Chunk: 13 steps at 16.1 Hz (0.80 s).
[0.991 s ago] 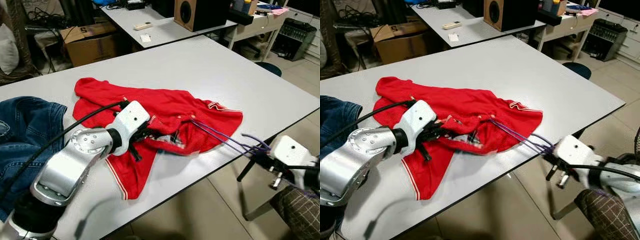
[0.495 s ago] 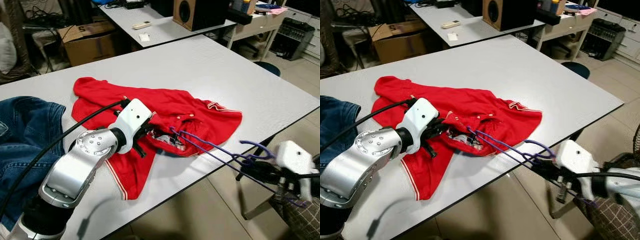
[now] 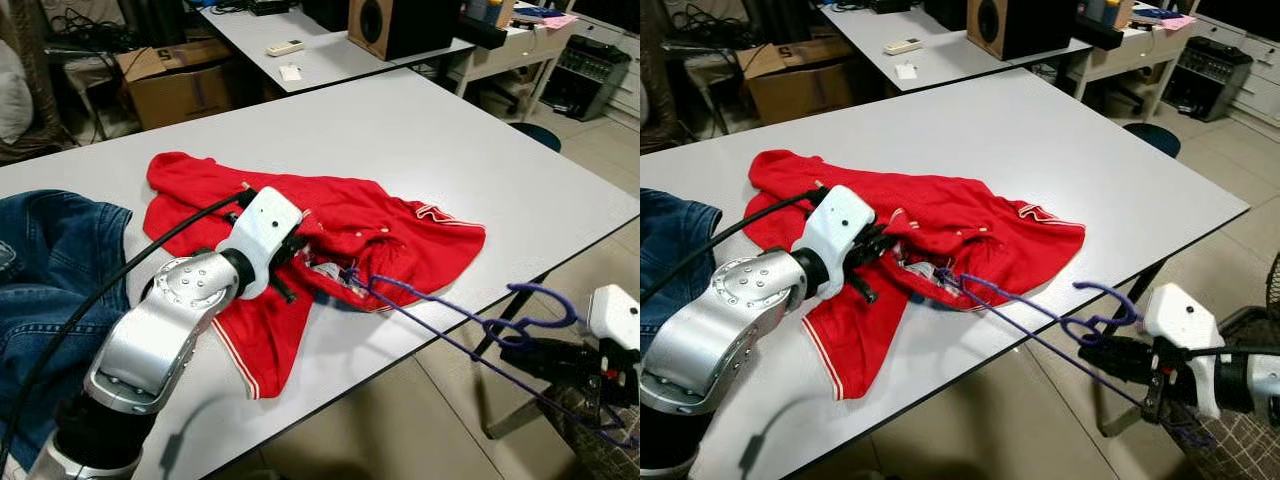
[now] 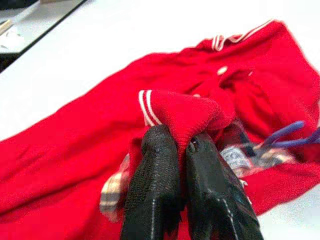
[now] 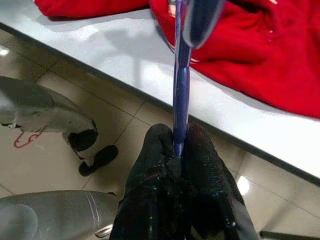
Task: Hang hanger
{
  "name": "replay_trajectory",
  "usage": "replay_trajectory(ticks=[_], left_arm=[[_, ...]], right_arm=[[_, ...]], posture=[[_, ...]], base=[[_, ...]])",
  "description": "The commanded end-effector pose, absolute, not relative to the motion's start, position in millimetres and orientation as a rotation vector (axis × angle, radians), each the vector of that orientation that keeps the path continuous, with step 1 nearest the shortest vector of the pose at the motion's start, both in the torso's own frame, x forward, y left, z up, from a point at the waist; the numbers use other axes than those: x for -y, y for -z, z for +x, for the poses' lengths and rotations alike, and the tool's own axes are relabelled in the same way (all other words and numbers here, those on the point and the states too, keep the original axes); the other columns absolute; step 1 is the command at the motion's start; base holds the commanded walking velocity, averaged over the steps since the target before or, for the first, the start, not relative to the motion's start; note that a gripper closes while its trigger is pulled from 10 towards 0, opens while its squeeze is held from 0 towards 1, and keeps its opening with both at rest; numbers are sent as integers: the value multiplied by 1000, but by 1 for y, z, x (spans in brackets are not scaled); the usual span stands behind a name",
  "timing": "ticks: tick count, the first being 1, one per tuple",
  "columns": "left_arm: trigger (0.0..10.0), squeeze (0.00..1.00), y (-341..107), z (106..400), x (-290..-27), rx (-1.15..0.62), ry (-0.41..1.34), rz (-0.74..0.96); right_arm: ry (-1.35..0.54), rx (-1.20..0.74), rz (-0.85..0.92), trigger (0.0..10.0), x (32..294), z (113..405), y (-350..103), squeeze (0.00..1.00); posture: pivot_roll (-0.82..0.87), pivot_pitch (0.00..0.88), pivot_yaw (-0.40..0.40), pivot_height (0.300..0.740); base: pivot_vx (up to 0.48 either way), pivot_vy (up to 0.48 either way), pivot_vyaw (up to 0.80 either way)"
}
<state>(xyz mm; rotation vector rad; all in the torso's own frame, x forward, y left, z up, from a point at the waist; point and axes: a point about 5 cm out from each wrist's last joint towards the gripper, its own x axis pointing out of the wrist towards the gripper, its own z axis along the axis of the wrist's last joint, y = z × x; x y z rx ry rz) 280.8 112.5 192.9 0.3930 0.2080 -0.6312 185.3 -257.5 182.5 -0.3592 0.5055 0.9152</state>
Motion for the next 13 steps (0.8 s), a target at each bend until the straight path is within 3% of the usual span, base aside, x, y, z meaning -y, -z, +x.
replay_trajectory(ticks=[1,2,5,6,11,13], left_arm=[[0,0,-203,278,-108,-157,677,393],[0,0,-203,278,-108,-157,677,393],[0,0,-204,275,-107,-138,690,394],[0,0,-202,274,-106,-130,696,396],[0,0,-187,274,-106,-109,681,379],[0,0,-181,273,-107,-91,675,417]], right_arm=[[-802,-475,-297,10000,265,194,-186,0],[-802,-475,-297,10000,265,194,-186,0],[-725,-443,-57,10000,266,198,-182,0],[-738,-433,126,10000,260,196,-178,0],[-806,-318,633,10000,232,179,-166,0],[-771,-367,724,10000,221,171,-154,0]], posture=[[-37,53,10,740],[-37,53,10,740],[-36,47,0,740],[-39,46,1,740],[-39,38,6,740],[-39,40,8,740]], base=[[0,0,0],[0,0,0],[0,0,0],[0,0,0],[0,0,0],[0,0,0]])
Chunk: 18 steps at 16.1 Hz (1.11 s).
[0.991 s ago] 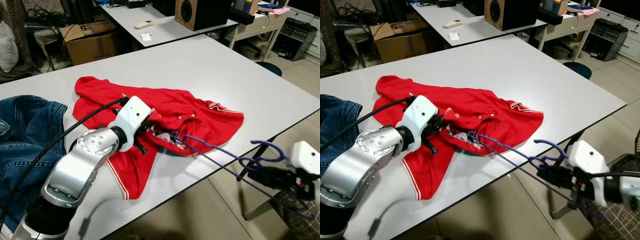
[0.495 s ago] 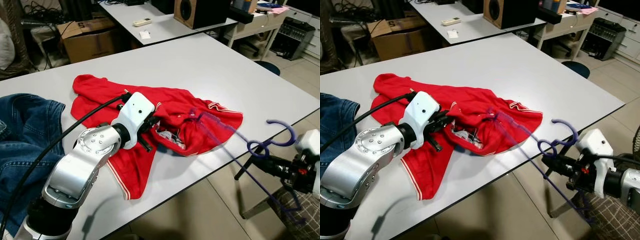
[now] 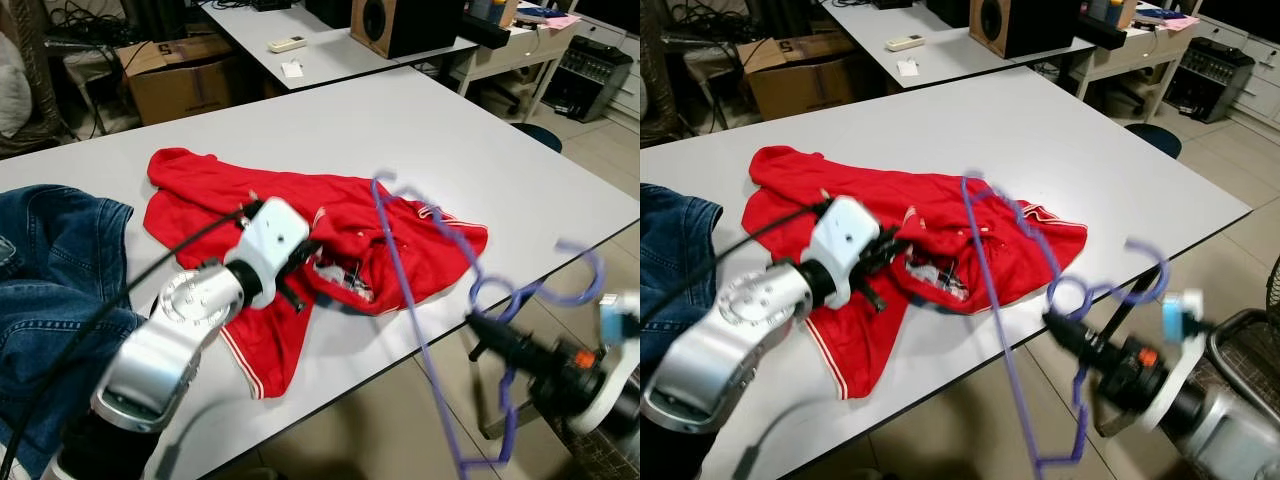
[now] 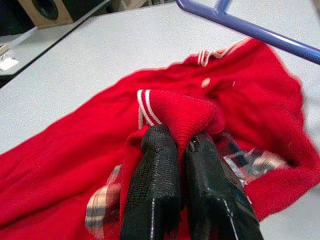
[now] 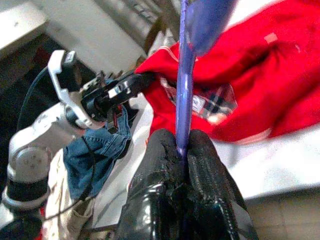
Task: Hang hanger
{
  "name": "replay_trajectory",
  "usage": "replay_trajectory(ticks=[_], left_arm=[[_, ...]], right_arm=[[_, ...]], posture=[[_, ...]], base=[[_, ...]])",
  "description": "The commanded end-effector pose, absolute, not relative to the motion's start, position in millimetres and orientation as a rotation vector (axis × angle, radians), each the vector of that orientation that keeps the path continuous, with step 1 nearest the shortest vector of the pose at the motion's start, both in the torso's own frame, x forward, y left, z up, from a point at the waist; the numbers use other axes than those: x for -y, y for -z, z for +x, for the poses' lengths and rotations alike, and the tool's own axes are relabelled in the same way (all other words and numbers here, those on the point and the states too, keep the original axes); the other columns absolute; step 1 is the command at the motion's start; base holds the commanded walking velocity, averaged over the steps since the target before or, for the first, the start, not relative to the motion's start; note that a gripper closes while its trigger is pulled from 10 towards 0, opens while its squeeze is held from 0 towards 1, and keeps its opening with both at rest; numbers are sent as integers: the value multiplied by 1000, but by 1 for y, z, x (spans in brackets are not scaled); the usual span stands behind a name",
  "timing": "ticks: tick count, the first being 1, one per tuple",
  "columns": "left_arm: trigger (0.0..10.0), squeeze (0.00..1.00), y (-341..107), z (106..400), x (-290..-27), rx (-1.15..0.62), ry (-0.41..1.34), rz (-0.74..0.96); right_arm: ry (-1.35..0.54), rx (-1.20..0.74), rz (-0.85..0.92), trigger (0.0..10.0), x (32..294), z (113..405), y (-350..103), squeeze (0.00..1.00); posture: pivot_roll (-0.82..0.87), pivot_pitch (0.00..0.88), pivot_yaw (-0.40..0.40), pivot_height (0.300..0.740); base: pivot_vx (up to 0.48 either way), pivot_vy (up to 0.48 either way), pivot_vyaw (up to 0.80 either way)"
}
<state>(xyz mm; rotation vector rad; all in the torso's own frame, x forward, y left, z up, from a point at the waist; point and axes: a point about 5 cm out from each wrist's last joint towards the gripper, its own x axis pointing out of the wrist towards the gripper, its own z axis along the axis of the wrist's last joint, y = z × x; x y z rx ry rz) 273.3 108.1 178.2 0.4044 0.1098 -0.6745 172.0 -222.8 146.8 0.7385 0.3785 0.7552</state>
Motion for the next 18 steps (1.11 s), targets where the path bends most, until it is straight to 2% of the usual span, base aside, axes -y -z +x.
replay_trajectory(ticks=[1,3,8,13,18], left_arm=[[0,0,-180,273,-107,-81,677,426],[0,0,-173,273,-107,-38,695,467],[0,0,-162,268,-108,4,739,537],[0,0,-160,271,-116,18,662,522],[0,0,-177,284,-114,106,569,484]], right_arm=[[-760,-379,732,10000,220,170,-152,0],[-683,-464,688,10000,214,170,-143,0],[-692,-608,722,10000,204,169,-140,0],[-718,-641,796,10000,198,158,-143,0],[-706,-663,845,10000,197,140,-149,0]], posture=[[-39,40,8,740],[-46,50,17,740],[-48,68,10,740],[-40,82,-4,740],[-47,98,-1,740]], base=[[0,0,0],[0,0,0],[0,0,0],[0,0,0],[0,0,0]])
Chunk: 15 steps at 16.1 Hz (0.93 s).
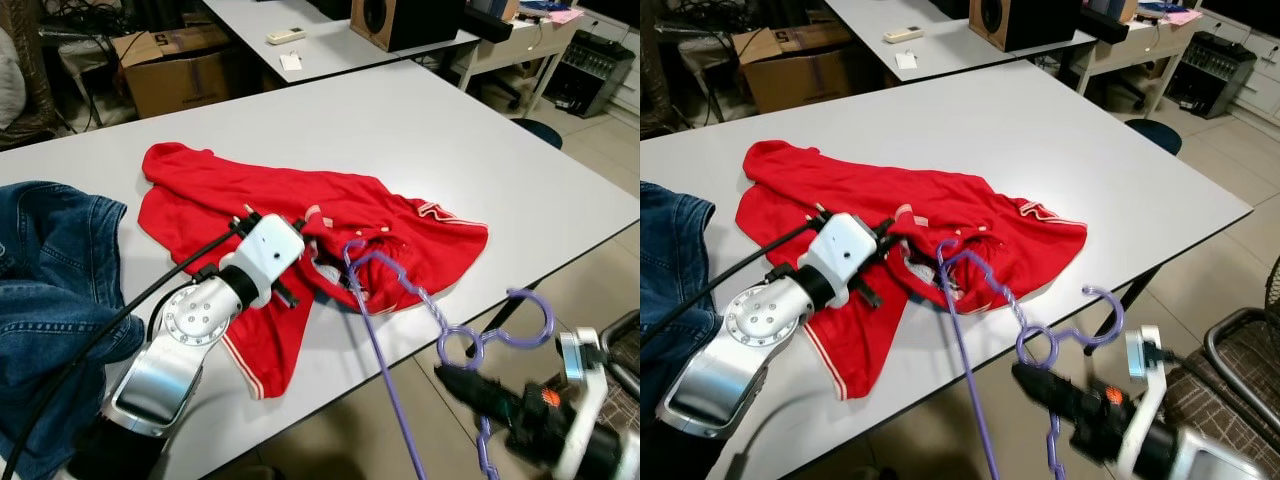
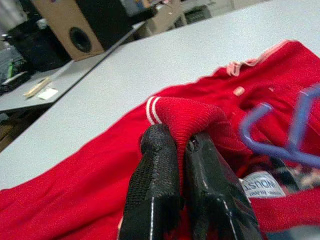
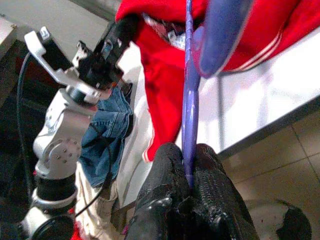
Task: Hang hanger
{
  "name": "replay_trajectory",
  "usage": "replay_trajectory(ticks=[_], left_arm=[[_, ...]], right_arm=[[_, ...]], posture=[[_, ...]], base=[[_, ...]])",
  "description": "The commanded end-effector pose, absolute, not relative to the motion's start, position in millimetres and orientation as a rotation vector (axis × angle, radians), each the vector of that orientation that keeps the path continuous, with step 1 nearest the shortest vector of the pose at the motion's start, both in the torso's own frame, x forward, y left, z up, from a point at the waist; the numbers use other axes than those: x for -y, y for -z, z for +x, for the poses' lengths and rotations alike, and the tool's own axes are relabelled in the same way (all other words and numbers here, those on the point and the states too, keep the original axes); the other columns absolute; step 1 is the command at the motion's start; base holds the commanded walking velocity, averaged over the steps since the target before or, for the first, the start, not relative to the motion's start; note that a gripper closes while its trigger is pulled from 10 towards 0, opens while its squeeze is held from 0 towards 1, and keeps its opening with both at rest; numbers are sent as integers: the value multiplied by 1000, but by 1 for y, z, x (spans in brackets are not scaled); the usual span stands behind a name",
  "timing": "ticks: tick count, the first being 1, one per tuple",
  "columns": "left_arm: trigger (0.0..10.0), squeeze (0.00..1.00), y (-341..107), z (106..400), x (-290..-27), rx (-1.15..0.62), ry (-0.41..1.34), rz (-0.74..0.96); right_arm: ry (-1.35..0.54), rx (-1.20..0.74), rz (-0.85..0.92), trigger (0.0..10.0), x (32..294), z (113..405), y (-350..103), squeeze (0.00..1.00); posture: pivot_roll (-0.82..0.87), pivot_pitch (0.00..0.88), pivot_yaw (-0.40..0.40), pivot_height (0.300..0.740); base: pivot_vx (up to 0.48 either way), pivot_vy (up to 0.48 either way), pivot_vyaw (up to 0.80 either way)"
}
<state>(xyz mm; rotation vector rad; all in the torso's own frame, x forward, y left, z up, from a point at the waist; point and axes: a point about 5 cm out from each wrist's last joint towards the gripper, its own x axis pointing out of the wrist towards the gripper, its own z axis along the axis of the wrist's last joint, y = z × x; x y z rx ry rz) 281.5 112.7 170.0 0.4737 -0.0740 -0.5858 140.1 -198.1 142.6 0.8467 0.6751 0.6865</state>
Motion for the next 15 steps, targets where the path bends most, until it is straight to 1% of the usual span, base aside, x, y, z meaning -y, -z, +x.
replay_trajectory(ticks=[1,2,4,5,6,7,8,10,13,14,15], left_arm=[[0,0,-181,287,-115,130,535,460],[0,0,-182,288,-115,137,525,451],[431,0,-188,290,-113,169,514,428],[902,0,-189,290,-112,175,510,423],[745,0,-192,288,-109,196,542,401],[118,0,-193,286,-107,205,577,389],[0,0,-193,279,-102,212,662,375],[0,0,-189,273,-102,200,716,391],[0,0,-192,270,-101,217,747,388],[0,0,-198,271,-101,241,743,389],[0,0,-201,272,-102,248,729,387]], right_arm=[[-705,-666,850,10000,198,136,-151,0],[-705,-667,852,10000,198,134,-152,0],[-690,-674,866,10000,198,131,-153,0],[-681,-675,871,10000,198,130,-153,0],[-652,-672,894,10000,199,132,-152,0],[-634,-665,909,10000,201,134,-152,0],[-623,-650,922,10000,201,139,-151,0],[-637,-614,959,10000,200,149,-154,0],[-633,-607,1009,10000,200,158,-150,0],[-615,-620,1062,10000,201,163,-146,0],[-612,-630,1067,10000,201,164,-146,0]], posture=[[-53,101,2,740],[-55,102,2,740],[-60,104,6,740],[-60,104,6,740],[-61,103,10,740],[-61,103,11,740],[-58,103,13,740],[-51,99,14,740],[-44,98,15,740],[-31,94,6,740],[-31,94,6,740]], base=[[0,0,0],[0,0,0],[0,0,0],[0,0,0],[0,0,0],[0,0,0],[0,0,0],[0,0,0],[0,0,0],[0,0,0],[0,0,0]])
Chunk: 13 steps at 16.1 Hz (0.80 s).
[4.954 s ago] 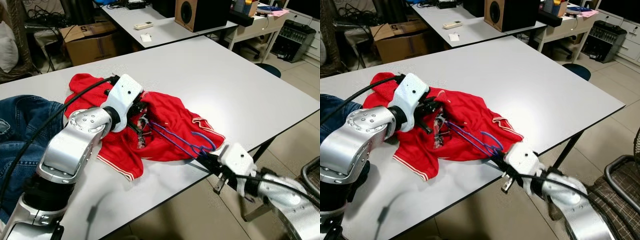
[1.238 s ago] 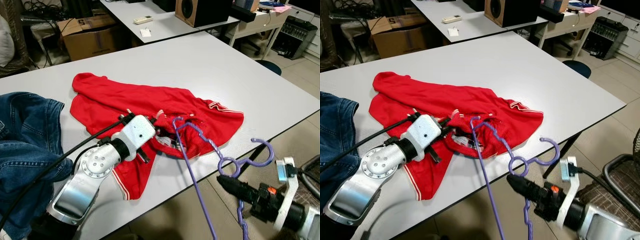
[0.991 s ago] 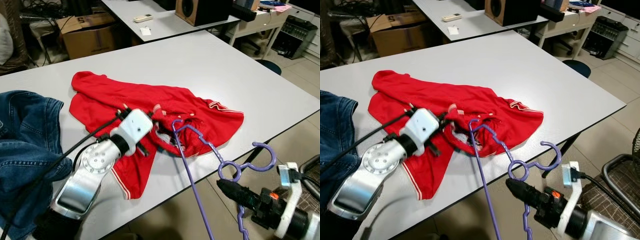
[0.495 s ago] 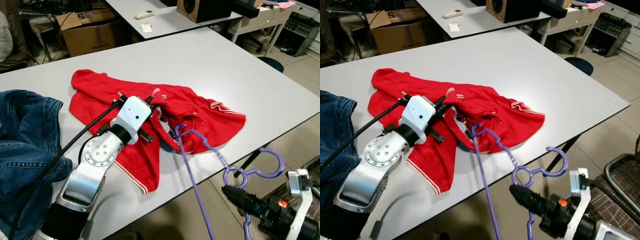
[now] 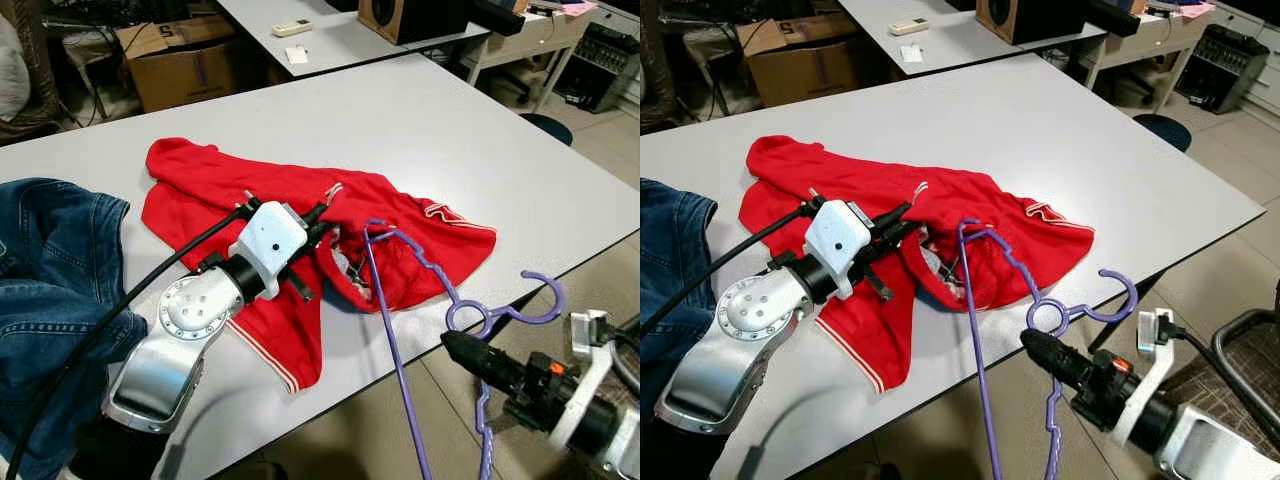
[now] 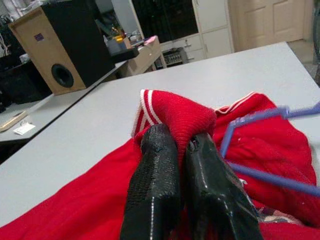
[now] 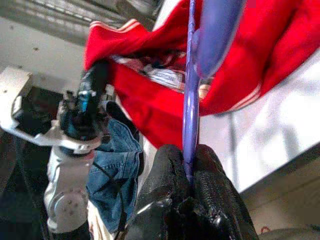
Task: Hang hanger
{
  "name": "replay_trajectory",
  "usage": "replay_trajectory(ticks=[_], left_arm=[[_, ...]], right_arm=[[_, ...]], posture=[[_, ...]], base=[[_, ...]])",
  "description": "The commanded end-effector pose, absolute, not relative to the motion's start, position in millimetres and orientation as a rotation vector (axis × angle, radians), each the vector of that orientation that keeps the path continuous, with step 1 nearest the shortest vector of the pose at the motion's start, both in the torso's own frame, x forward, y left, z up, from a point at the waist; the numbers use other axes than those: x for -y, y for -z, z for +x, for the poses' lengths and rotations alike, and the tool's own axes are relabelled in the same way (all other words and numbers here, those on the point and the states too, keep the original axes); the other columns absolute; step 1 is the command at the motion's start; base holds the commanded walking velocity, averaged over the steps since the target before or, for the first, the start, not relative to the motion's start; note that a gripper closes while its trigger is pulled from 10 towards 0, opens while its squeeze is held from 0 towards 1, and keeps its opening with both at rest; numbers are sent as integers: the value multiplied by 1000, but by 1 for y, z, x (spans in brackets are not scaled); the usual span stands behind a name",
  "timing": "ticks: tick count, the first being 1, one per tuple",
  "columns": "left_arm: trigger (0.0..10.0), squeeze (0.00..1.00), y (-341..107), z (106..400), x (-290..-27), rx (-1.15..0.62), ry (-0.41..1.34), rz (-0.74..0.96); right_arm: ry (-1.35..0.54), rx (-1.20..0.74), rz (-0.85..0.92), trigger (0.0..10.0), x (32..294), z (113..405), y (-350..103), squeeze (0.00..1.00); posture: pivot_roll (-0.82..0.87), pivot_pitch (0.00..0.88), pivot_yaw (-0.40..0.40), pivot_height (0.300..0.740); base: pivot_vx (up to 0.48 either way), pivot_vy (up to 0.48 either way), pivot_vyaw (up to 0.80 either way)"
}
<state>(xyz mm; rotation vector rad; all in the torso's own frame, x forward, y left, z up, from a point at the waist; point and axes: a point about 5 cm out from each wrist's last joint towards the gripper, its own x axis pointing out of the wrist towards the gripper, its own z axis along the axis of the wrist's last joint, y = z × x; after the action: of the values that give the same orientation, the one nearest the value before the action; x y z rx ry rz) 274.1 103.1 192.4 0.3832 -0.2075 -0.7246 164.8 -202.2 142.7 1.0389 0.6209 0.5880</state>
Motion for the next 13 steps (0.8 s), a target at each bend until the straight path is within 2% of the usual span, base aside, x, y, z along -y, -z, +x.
replay_trajectory(ticks=[1,3,5,7,11,12,13], left_arm=[[0,0,-207,276,-106,265,679,378],[0,0,-212,278,-107,275,665,352],[0,0,-204,276,-103,236,710,392],[0,0,-195,277,-102,168,742,434],[0,0,-197,283,-104,137,725,464],[0,0,-199,284,-103,117,743,485],[0,0,-200,284,-102,96,758,496]], right_arm=[[-615,-631,1079,10000,200,164,-147,0],[-632,-641,1060,10000,196,163,-146,0],[-678,-685,807,10000,192,160,-144,0],[-690,-709,334,10000,200,163,-142,0],[-629,-559,-32,10000,225,182,-158,0],[-678,-486,-159,10000,230,183,-167,0],[-744,-399,-203,10000,232,184,-177,0]], posture=[[-24,91,0,740],[-21,86,2,740],[-26,85,10,740],[-33,85,21,740],[-40,73,26,740],[-45,68,27,740],[-50,64,30,740]], base=[[0,0,0],[0,0,0],[0,0,0],[0,0,0],[0,0,0],[0,0,0],[0,0,0]])
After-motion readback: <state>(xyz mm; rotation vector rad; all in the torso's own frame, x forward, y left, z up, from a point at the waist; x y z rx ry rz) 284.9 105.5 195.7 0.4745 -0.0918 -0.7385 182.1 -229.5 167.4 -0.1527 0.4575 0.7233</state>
